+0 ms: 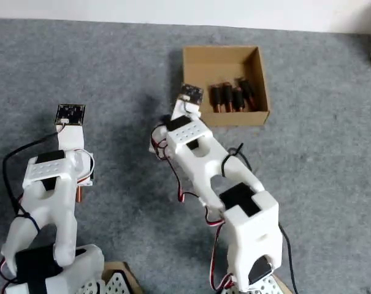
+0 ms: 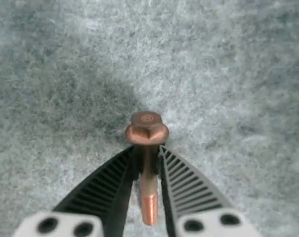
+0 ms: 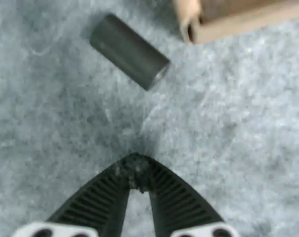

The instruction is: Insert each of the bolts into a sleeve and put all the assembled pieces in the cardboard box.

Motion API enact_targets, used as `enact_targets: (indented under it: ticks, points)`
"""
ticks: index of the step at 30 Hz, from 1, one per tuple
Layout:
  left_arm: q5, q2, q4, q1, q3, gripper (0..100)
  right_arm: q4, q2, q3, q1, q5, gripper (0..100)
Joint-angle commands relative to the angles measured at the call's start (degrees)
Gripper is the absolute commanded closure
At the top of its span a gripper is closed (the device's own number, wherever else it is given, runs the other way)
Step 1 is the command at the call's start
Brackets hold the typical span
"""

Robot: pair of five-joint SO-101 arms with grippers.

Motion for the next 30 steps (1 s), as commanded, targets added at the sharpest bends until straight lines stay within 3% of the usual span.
enact_targets:
  ticks: [1, 5, 11, 15, 30]
  points:
    - [-0.5, -2.3, -1.1, -0.2, -0.1, 100, 0.6, -6.3, 0.2, -0.3, 3.9, 99.1]
    - [-0.5, -2.3, -1.1, -0.2, -0.1, 100, 0.6, -8.5, 0.2, -0.3, 5.3, 96.1]
    - [-0.5, -2.3, -1.1, -0.2, -0.1, 100, 0.5, -8.5, 0.2, -0.1, 10.1, 76.6]
    - [-0.5, -2.3, -1.1, -0.2, -0.1, 100, -3.4, -8.3, 0.4, 1.2, 10.6, 75.3]
    - [-0.6, -2.3, -1.1, -0.2, -0.1, 100, -7.6, -0.1, 0.3, 1.0, 42.7, 75.3]
